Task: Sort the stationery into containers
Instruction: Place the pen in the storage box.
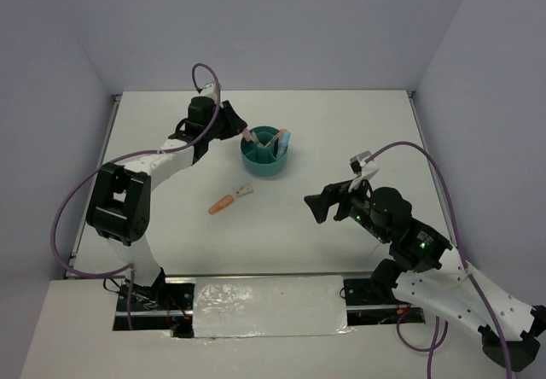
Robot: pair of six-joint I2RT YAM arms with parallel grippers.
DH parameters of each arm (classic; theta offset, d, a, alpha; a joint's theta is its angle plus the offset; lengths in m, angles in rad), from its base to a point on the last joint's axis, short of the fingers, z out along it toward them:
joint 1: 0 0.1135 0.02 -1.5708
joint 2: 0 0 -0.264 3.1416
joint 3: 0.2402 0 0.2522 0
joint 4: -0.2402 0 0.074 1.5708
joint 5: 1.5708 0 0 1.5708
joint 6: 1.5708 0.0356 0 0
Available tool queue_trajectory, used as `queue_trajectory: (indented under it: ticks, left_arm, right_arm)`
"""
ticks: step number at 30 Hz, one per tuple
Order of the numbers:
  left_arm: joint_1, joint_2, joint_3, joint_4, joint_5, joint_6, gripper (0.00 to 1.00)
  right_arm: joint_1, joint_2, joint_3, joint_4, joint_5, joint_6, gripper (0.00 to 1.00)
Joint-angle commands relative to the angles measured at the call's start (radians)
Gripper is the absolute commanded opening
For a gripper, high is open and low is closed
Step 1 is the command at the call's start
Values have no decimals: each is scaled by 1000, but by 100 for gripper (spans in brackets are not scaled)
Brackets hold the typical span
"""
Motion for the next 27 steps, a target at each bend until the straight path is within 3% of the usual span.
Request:
queue_trajectory:
  ticks: [1, 2, 4, 9, 11, 13, 16, 17, 20, 21, 25, 27]
  left_arm:
    - [-5, 9, 10, 52, 22, -10, 51]
    - [-5, 8, 4, 53, 25, -10, 65]
    - [-5, -11, -10, 70, 23, -16, 78]
    - [-3, -104, -41, 78, 14, -27, 83]
    - [-3, -170, -36, 13, -39, -26, 85]
    - [-3, -233, -22, -64, -155, -42, 94]
    - [-3, -350, 42, -387, -374, -108, 99]
    - [-1, -407, 56, -560, -426, -134, 99]
    - [9, -526, 88, -796, -549, -205, 99]
    - [21, -560, 85, -897, -553, -200, 99]
    - [43, -747, 15, -1009, -579, -78, 99]
    - [57, -866, -11, -1022, -563, -17, 99]
  right_arm:
    - [-2, -3, 15, 3, -16, -16, 100]
    - [-4, -4, 19, 0, -19, -17, 100]
    - [-2, -6, 19, 1, -16, -19, 100]
    - [-2, 23, 23, 18, -33, -31, 100]
    - [-2, 54, 26, 33, -77, -46, 100]
    - [-2, 100, 29, 82, -154, -97, 100]
    - [22, 304, 91, 122, -321, -178, 100]
    - [43, 448, 120, 110, -329, -213, 100]
    - [158, 688, 286, 61, -254, -402, 100]
    - [200, 843, 384, 17, -242, -448, 100]
    - [280, 1134, 573, -26, -210, -736, 100]
    - [283, 1245, 659, -29, -212, -790, 100]
